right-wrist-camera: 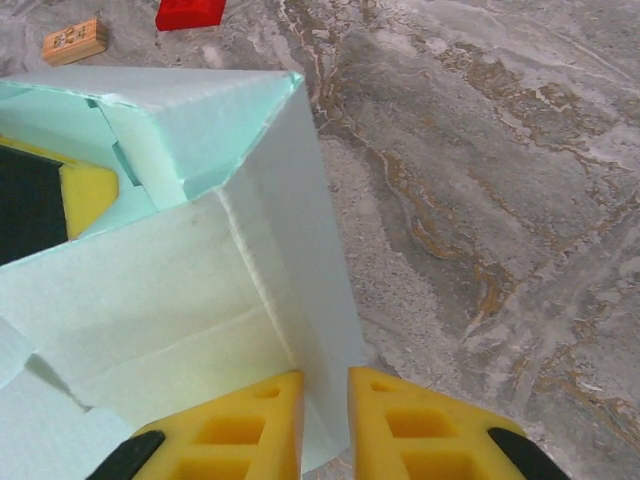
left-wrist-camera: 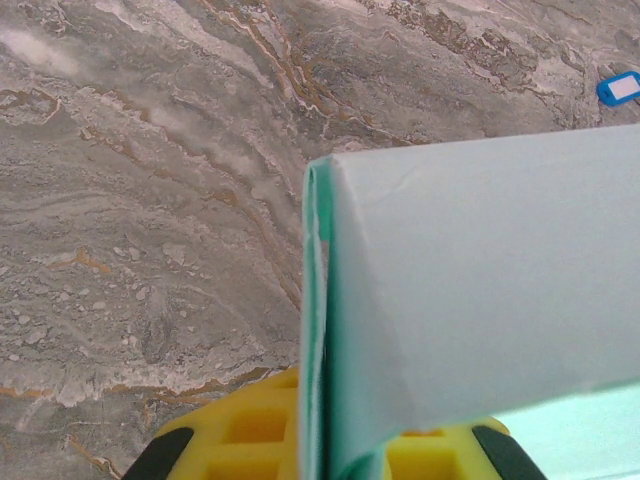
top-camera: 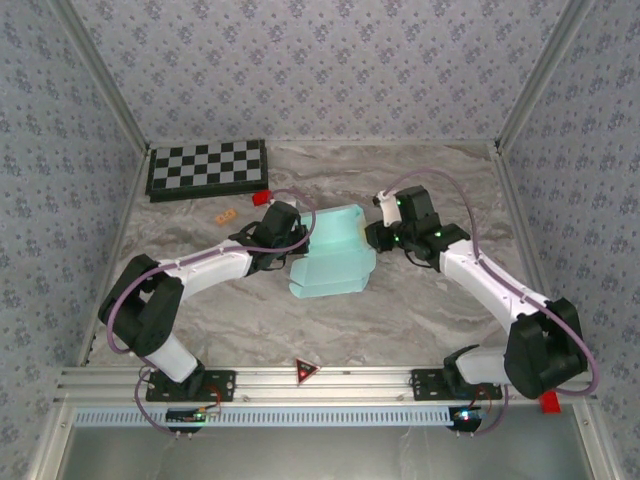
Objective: Fold the paper box
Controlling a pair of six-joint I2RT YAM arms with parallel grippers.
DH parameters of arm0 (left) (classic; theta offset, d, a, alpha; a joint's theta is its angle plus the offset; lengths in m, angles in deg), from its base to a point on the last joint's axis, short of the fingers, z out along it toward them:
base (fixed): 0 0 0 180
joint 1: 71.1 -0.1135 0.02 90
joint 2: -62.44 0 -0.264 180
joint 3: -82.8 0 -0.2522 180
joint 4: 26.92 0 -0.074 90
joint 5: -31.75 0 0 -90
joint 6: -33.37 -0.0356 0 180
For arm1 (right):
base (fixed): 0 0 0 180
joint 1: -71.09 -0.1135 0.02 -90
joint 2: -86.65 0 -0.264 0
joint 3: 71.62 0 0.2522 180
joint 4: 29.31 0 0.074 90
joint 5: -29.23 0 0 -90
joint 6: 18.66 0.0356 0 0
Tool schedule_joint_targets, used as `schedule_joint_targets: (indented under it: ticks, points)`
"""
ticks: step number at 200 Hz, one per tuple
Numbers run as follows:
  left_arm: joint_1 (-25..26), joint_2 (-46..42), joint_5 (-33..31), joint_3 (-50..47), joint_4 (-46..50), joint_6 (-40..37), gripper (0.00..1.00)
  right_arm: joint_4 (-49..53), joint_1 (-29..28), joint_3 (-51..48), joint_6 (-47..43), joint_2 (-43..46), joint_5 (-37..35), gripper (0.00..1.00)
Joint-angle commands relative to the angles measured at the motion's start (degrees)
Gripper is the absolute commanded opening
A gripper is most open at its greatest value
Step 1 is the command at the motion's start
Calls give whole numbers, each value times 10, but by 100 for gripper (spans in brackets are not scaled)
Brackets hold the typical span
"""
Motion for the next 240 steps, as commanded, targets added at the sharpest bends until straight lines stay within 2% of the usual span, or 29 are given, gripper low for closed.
schedule_joint_targets:
  ticks: [1,60,167,205,240]
  points:
    - [4,-9,20,10,-14,-1,0,-2,-6,8,-10,-13,18,21]
    - [4,-12,21,8,-15,-2,0,-3,-9,17,-11,-27,26,30]
    - [4,-11,28,7,-18,-3,0,8,-20,38,-22,-57,50,37]
    - [4,-11,31,9,-18,-3,0,11,-28,47,-22,-71,-3,40]
    - [4,-12,32,10,-17,-5,0,9,-42,49,-23,-75,-102,42]
